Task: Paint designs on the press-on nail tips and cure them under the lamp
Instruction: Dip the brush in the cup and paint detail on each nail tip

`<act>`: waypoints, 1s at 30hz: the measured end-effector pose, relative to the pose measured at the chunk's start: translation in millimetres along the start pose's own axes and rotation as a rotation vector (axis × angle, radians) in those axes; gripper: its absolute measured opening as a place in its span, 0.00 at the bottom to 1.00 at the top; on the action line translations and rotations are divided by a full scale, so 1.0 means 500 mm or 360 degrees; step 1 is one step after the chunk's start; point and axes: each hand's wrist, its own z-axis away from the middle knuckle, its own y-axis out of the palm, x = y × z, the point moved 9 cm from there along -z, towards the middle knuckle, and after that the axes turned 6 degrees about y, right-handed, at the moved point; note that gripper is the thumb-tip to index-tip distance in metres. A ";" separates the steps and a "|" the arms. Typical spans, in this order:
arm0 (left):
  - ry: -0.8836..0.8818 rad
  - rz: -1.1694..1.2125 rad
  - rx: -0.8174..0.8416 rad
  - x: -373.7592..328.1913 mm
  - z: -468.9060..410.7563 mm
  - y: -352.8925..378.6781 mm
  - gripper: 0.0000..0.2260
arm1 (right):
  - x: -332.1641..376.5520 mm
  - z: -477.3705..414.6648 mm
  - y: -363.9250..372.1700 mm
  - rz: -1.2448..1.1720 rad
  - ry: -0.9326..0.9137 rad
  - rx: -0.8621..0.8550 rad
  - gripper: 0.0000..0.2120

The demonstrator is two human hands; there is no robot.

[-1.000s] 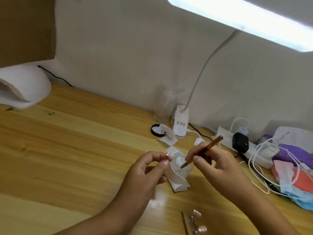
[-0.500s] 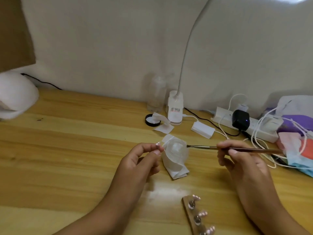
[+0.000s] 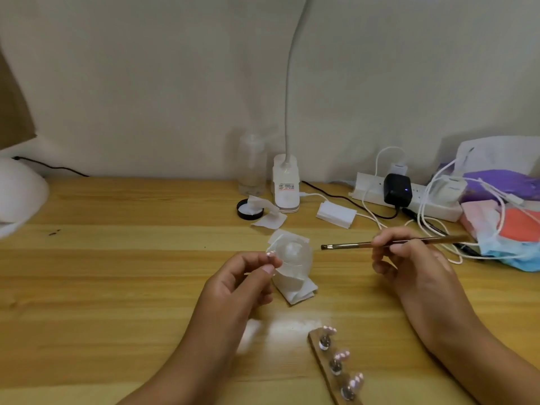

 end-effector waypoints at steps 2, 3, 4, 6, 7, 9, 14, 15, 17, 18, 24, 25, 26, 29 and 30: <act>0.0035 -0.0046 0.0091 -0.009 0.005 0.012 0.08 | 0.001 0.001 -0.002 -0.0050 -0.0011 -0.0002 0.21; 0.0049 -0.0063 0.0124 -0.011 0.008 0.016 0.10 | 0.000 0.002 -0.001 -0.0072 -0.0008 0.0003 0.20; 0.0053 -0.0076 0.0145 -0.012 0.010 0.019 0.10 | -0.001 0.003 0.001 -0.0087 0.0001 0.0014 0.17; 0.0048 -0.0082 0.0195 -0.015 0.014 0.027 0.09 | -0.004 0.005 0.006 -0.0114 0.0031 0.0027 0.11; 0.0045 -0.0086 0.0216 -0.015 0.015 0.031 0.09 | -0.005 0.005 0.007 -0.0122 0.0042 0.0024 0.10; 0.0035 -0.0113 0.0259 -0.013 0.018 0.037 0.08 | -0.005 0.005 0.007 -0.0118 0.0047 0.0009 0.11; 0.0016 -0.0161 0.0308 -0.010 0.021 0.044 0.08 | -0.002 0.005 0.011 -0.0082 0.0040 -0.0010 0.11; 0.0017 -0.0165 0.0307 -0.010 0.021 0.044 0.08 | -0.002 0.004 0.012 -0.0071 0.0041 -0.0015 0.11; 0.0021 -0.0164 0.0303 -0.011 0.020 0.044 0.08 | -0.004 0.001 0.015 -0.0051 0.0051 -0.0017 0.11; 0.0024 -0.0159 0.0303 -0.012 0.020 0.045 0.08 | -0.004 0.000 0.015 -0.0042 0.0056 -0.0014 0.11; 0.0050 -0.0207 0.0334 -0.015 0.023 0.048 0.08 | -0.003 0.003 0.023 -0.0144 0.0044 0.0121 0.10; 0.0054 -0.0220 0.0339 -0.016 0.024 0.048 0.08 | 0.000 0.006 0.030 -0.0162 0.0029 0.0182 0.09; 0.0054 -0.0229 0.0340 -0.016 0.024 0.048 0.07 | 0.002 0.008 0.036 -0.0176 0.0020 0.0236 0.10; 0.0057 -0.0232 0.0329 -0.016 0.023 0.048 0.05 | 0.006 0.015 0.051 -0.0193 -0.0008 0.0363 0.13; 0.0052 -0.0224 0.0326 -0.017 0.023 0.048 0.04 | 0.007 0.017 0.055 -0.0191 -0.0021 0.0392 0.13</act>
